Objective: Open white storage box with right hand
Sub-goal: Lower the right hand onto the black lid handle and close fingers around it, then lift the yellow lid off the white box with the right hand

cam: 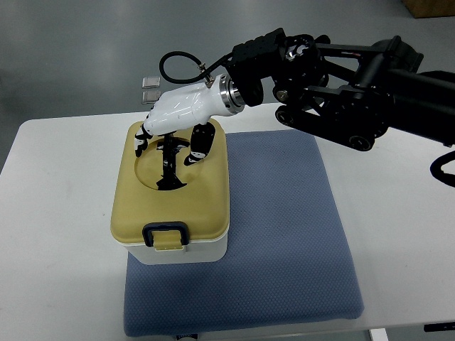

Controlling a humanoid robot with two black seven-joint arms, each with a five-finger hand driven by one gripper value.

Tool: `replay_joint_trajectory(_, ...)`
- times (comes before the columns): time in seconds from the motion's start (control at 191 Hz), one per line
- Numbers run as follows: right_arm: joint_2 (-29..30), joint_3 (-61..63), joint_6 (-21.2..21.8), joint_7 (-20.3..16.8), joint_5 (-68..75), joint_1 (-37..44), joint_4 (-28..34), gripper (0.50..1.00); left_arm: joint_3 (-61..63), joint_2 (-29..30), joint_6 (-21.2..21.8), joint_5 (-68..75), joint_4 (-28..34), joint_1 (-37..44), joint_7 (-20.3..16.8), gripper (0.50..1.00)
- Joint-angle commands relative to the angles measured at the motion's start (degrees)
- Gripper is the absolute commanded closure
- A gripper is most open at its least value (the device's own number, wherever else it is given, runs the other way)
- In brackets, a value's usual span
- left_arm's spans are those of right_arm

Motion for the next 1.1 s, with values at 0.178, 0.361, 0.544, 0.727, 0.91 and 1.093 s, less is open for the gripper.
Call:
replay_joint_trajectory(0.178, 0.3, 0.1, 0.4, 0.0, 0.1, -0.1, 0.1, 0.781, 0.0, 0.0, 0.0, 0.0, 0.0, 0.1, 0.0, 0.5)
replay_joint_trajectory(0.361, 0.4, 0.1, 0.4, 0.2, 0.2, -0.2, 0.2, 0.852, 0.0, 0.0, 0.0, 0.0, 0.0, 0.0, 0.0, 0.5)
replay_joint_trajectory(0.544, 0.5, 0.2, 0.4, 0.3, 0.2, -0.2, 0.3, 0.959, 0.0, 0.0, 0.0, 0.0, 0.0, 0.1, 0.0, 0.5)
replay_joint_trajectory(0.727, 0.4, 0.7, 0.3, 0.3, 0.4, -0.2, 0.4, 1.0, 0.0, 0.0, 0.0, 0.0, 0.0, 0.0, 0.0, 0.5)
replay_joint_trajectory(0.91, 0.1, 1.1, 0.2, 0.6, 0.9, -0.1, 0.6, 1.0, 0.0, 0.0, 0.0, 0.0, 0.0, 0.0, 0.0, 0.5)
replay_joint_trajectory(1.093, -0.2, 1.8, 0.4, 2.0, 0.9, 0.6, 0.8, 1.0, 0.0, 0.0, 0.0, 0.0, 0.0, 0.0, 0.0, 0.5)
